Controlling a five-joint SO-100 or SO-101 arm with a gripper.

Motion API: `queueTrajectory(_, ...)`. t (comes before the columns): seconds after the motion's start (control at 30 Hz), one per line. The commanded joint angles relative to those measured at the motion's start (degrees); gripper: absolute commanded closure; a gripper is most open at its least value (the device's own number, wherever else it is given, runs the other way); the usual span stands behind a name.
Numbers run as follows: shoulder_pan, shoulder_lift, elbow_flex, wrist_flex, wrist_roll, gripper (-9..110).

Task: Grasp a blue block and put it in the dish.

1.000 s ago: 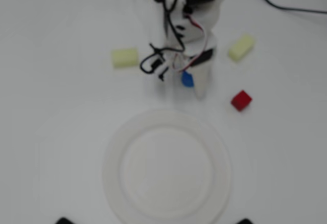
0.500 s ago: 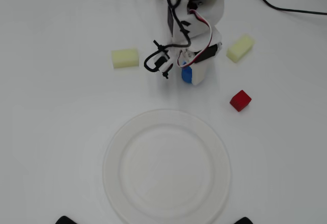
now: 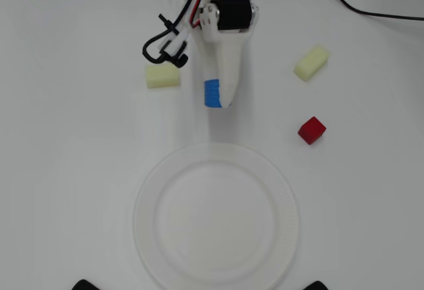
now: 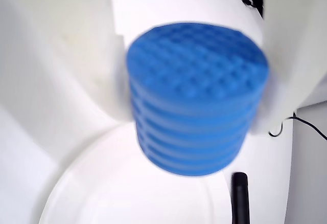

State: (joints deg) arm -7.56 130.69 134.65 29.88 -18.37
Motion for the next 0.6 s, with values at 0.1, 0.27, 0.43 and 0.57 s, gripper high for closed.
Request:
queueTrajectory(0.1, 4.2, -17.4, -17.0, -2.4, 1.9, 101)
queueTrajectory(0.27, 3.3, -33.5, -30.4, -2.2, 3.7, 101)
queueTrajectory(0.43, 2.1, -46.6, -40.3, -2.0, 4.8, 101)
queueTrajectory(0.57, 1.7, -52.8, -43.8, -1.9, 5.5, 101)
